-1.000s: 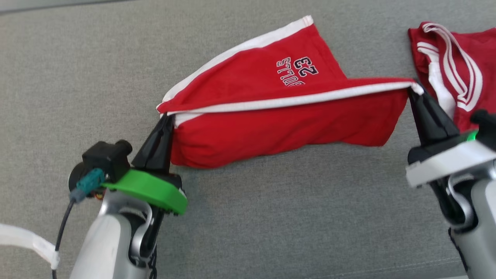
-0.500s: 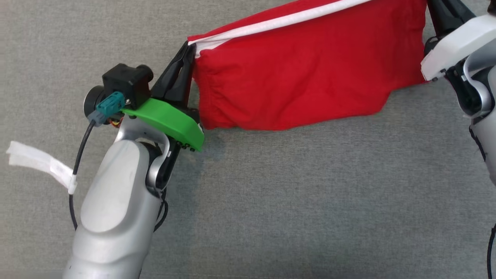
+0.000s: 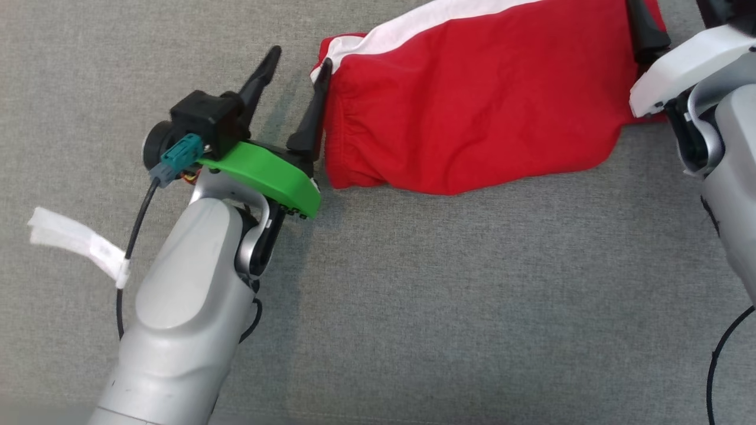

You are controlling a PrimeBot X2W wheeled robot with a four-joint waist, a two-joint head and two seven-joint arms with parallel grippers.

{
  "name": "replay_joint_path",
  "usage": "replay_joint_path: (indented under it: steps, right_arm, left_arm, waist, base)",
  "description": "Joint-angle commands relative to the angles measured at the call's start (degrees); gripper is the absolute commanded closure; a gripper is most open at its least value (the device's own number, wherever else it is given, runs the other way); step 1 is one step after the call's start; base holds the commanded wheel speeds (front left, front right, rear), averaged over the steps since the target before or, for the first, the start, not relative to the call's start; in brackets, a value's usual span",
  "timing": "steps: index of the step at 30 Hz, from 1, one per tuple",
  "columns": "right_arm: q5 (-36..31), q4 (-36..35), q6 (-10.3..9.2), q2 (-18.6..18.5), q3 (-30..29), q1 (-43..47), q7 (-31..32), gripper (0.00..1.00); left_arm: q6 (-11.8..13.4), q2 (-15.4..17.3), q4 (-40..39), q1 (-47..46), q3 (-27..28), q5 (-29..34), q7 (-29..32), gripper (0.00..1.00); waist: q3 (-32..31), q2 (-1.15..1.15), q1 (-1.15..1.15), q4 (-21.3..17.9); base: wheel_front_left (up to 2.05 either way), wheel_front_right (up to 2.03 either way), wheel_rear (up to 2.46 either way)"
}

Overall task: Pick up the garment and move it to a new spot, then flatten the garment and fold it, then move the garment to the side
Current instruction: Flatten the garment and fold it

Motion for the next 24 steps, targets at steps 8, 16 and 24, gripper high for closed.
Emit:
replay_joint_path:
  steps: [8, 16, 24]
  right_arm:
    - [-3.1, -12.4, -0.08, 2.7, -7.7, 11.1, -1.8, 0.00]
    - [-8.2, -26.5, -0.08, 7.1, -14.8, 25.7, -1.8, 0.00]
    - [-10.8, -35.8, -0.07, 9.4, -18.2, 38.1, 0.6, 0.00]
  left_arm:
    - [7.5, 3.9, -4.8, 6.7, 6.9, 1.8, -5.9, 0.00]
    - [10.2, 7.2, -11.7, 15.2, 12.1, 2.3, -6.2, 0.00]
    - [11.2, 8.7, -16.1, 23.7, 12.2, 2.9, -6.0, 0.00]
  waist:
    - [-5.3, 0.00, 0.00, -5.1]
    - [-9.8, 0.00, 0.00, -9.1]
    - [-13.5, 0.00, 0.00, -11.6]
  base:
    - [0.00, 0.00, 0.00]
    - [0.00, 0.00, 0.00]
    - [0.00, 0.00, 0.00]
